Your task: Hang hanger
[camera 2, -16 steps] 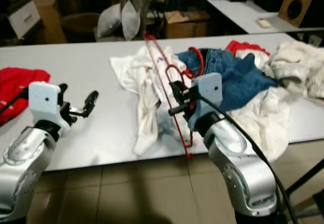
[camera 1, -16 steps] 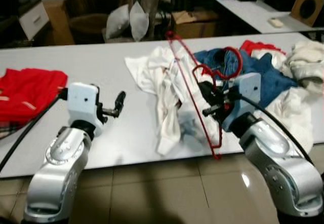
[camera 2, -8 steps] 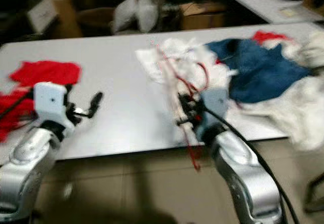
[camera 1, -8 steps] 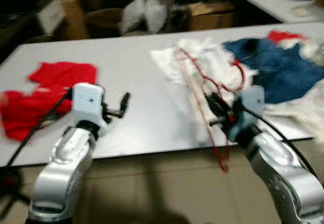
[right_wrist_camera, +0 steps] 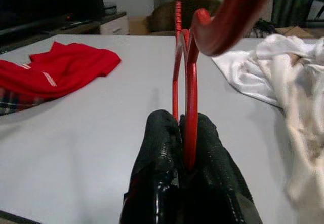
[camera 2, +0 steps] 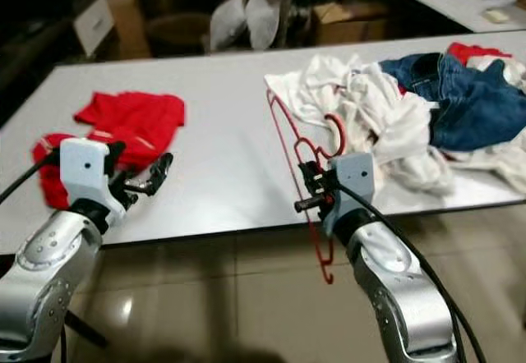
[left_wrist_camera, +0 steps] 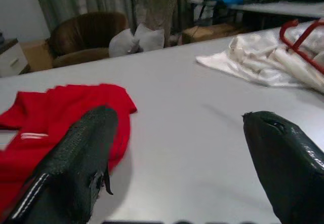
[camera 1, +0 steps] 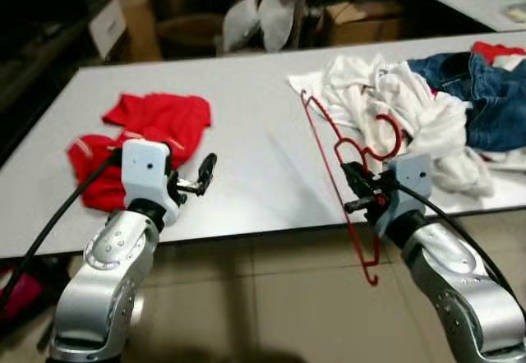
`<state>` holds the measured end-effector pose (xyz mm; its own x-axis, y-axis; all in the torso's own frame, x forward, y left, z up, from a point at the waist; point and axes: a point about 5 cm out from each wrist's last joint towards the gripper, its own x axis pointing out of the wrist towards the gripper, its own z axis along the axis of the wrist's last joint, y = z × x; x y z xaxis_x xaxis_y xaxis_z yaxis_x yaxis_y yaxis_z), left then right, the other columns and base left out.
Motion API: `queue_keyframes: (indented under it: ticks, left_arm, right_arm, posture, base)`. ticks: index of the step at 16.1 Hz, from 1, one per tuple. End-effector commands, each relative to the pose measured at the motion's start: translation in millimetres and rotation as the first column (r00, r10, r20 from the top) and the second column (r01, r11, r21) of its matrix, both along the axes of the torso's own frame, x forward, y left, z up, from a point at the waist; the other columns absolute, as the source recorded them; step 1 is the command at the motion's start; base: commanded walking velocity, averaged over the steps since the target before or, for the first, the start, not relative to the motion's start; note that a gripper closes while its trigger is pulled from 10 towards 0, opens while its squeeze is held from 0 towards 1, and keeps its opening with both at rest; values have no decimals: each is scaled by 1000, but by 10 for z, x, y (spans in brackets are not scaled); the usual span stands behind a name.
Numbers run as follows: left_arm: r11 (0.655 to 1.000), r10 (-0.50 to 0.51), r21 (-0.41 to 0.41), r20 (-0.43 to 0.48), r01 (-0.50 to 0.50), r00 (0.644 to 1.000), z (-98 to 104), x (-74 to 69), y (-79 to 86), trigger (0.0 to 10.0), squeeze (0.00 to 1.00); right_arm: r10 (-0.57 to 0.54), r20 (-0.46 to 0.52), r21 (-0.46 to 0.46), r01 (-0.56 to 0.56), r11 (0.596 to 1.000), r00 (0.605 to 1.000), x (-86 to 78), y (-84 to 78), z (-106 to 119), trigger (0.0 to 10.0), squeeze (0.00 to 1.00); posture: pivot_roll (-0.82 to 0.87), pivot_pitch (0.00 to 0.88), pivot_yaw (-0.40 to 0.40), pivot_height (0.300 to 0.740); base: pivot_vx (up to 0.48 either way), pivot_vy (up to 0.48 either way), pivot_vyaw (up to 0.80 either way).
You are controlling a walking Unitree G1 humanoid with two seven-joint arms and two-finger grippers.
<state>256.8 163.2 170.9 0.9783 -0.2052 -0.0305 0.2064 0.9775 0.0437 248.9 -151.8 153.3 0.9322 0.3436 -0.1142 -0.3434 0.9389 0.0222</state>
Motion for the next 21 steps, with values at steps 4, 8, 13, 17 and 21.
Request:
queue_keyframes:
  ticks: [4,8,13,17,21]
  left_arm:
    - [998,50,27,2,-50,999,-76,-45,82,10000,0]
    - [998,49,30,8,-49,999,-93,-34,111,10000,0]
    - [998,55,37,10,-55,998,-106,10,122,10000,0]
    - [996,72,48,12,-72,997,-103,50,184,10000,0]
    - [996,77,49,17,-78,997,-89,76,199,10000,0]
  right_arm:
    - [13,48,3,-13,1000,999,3,41,74,10000,0]
    - [36,54,15,-37,999,998,-17,65,67,10000,0]
    - [37,57,4,-38,999,998,-19,66,45,10000,0]
    - [42,65,-1,-42,999,997,-16,71,42,10000,0]
    - [46,74,-4,-46,999,996,-12,72,49,10000,0]
  posture:
    - [-78,0,74,740]
    - [-77,0,73,740]
    - [-80,0,77,740]
    - [-79,0,80,740]
    - [-84,0,84,740]
  base:
    - [0,0,0]
    - [0,0,0]
    - [204,0,0]
    - [263,0,0]
    - [267,0,0]
